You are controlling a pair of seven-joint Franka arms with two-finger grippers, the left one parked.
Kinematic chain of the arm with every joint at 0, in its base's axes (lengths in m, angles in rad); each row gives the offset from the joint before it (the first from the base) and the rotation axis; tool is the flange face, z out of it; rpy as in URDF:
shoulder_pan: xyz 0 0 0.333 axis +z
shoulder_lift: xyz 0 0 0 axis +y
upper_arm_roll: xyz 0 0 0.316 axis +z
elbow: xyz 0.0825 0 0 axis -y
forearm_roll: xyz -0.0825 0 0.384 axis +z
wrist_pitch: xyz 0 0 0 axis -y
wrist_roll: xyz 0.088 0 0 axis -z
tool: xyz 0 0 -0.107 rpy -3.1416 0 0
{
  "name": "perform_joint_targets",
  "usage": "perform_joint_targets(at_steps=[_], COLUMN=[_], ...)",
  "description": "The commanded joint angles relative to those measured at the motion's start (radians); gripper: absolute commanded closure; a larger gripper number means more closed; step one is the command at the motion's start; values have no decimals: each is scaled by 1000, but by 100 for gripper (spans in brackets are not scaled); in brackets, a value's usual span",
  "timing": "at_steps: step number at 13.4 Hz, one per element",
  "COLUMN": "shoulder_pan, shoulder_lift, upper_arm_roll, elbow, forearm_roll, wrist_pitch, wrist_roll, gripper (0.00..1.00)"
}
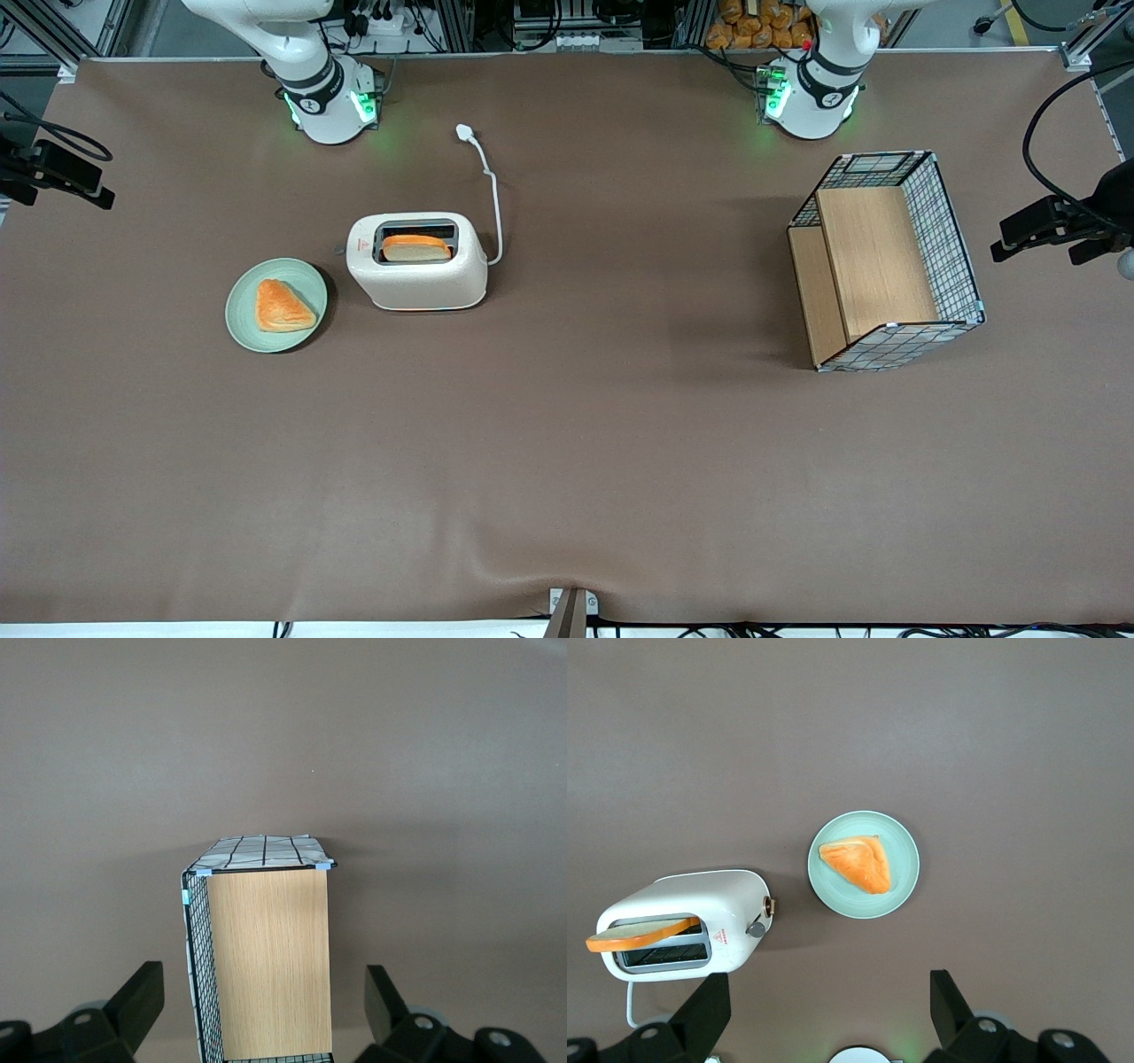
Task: Press toaster button with right arm
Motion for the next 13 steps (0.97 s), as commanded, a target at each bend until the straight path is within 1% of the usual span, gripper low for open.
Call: perform_joint_targets(at_steps=[1, 13], shoulder_pan=[-11, -12], shoulder_lift=[2, 5], upper_arm_roll=[13, 14], elbow=[12, -3], forearm_roll=[-5, -3], wrist_pitch=[-9, -15], wrist_roll=[19, 4], gripper=[0, 0])
